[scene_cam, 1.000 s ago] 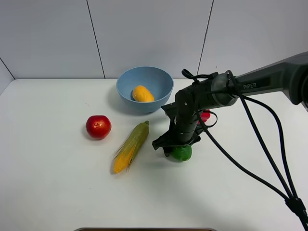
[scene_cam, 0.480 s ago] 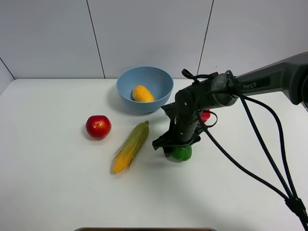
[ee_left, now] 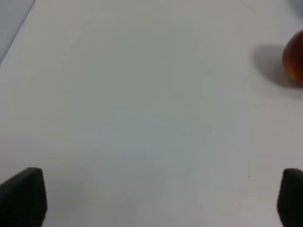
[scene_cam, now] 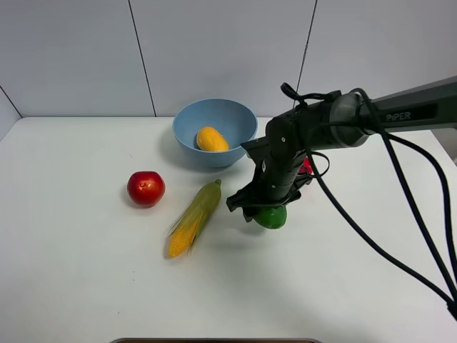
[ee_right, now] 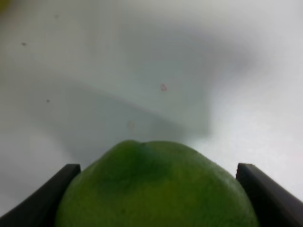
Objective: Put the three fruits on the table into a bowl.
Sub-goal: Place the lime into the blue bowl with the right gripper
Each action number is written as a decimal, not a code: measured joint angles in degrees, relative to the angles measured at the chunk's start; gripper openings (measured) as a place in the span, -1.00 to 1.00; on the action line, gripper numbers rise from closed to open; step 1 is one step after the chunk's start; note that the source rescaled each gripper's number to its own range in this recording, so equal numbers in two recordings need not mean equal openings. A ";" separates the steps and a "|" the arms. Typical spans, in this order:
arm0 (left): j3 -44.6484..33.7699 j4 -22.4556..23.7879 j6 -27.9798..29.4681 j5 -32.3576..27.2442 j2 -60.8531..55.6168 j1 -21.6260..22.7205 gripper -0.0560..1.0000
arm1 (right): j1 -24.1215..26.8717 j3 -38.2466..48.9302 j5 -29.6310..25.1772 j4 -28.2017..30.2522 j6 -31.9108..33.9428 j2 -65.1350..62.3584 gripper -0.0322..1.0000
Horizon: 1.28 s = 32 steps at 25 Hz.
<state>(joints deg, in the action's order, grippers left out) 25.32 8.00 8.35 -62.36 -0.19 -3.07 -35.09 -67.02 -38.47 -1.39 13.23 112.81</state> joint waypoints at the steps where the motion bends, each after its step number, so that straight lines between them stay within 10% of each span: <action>1: 0.00 0.00 0.00 0.00 0.00 0.00 0.99 | 0.00 0.00 -0.29 0.34 0.26 -1.14 -0.56; 19: 0.00 0.00 0.00 0.00 0.00 0.00 0.99 | -0.05 -0.19 2.75 3.24 0.43 -21.75 -0.56; 32: 0.00 0.00 0.00 0.00 0.00 0.00 0.99 | -0.05 -17.25 5.27 8.55 0.39 -18.68 -0.56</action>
<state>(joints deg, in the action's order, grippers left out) 25.32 8.00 8.35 -62.36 -0.19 -3.07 -35.14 -84.26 -33.20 7.16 13.62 94.13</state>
